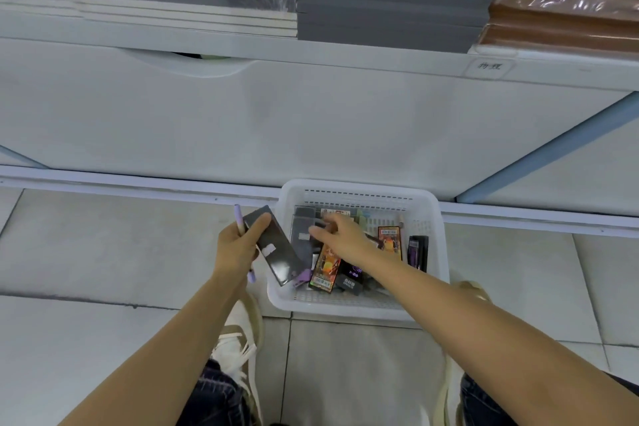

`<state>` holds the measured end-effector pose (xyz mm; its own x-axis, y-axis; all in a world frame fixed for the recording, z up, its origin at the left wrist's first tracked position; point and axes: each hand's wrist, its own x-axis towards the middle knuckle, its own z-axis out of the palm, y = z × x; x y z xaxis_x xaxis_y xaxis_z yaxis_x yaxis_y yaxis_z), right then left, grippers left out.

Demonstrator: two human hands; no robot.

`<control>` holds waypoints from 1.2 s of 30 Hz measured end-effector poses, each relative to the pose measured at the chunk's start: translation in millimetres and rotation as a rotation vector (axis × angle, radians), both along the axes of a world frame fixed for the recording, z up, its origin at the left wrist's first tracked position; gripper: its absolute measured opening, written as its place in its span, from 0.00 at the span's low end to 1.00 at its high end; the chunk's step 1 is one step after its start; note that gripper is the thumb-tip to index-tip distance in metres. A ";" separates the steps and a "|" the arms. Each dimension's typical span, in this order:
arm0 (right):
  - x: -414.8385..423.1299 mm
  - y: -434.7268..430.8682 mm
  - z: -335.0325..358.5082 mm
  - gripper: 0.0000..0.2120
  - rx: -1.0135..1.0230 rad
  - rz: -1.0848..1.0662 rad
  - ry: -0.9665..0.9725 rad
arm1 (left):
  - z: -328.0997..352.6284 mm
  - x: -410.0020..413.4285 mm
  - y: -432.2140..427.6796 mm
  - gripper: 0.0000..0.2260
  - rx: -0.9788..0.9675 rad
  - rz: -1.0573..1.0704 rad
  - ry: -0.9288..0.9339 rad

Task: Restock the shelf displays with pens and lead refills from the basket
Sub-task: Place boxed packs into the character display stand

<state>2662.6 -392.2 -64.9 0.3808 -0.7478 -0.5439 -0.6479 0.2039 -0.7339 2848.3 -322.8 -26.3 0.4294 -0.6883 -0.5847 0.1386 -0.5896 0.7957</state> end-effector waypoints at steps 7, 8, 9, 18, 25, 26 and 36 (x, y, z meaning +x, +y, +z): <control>30.9 9.4 -28.5 0.21 -0.136 -0.050 0.164 | -6.0 6.1 7.1 0.09 -0.005 0.072 0.132; 27.3 7.4 -27.9 0.16 -0.132 -0.064 0.124 | -6.5 4.9 7.2 0.09 -0.002 0.064 0.130; 21.9 5.0 -26.0 0.12 -0.134 -0.075 0.094 | -5.9 3.3 7.1 0.09 0.007 0.062 0.132; -14.7 -20.7 60.6 0.12 0.154 0.066 -0.303 | 35.7 -22.4 -11.9 0.11 -0.034 0.000 0.082; -27.5 -24.1 159.8 0.16 0.076 0.192 -0.306 | 113.4 -38.3 -28.5 0.13 -0.203 0.100 0.038; -29.2 -22.4 173.3 0.20 0.056 0.199 -0.306 | 124.3 -38.8 -29.6 0.12 -0.238 0.116 0.003; -47.0 5.8 307.5 0.11 -0.710 0.141 -0.450 | 261.1 -23.7 -24.7 0.36 -0.284 0.163 0.003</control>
<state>2615.6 -386.4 242.6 0.5636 -0.7834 0.2620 -0.2482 -0.4631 -0.8508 2824.7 -347.5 234.8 0.5463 -0.7462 -0.3804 0.2156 -0.3136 0.9248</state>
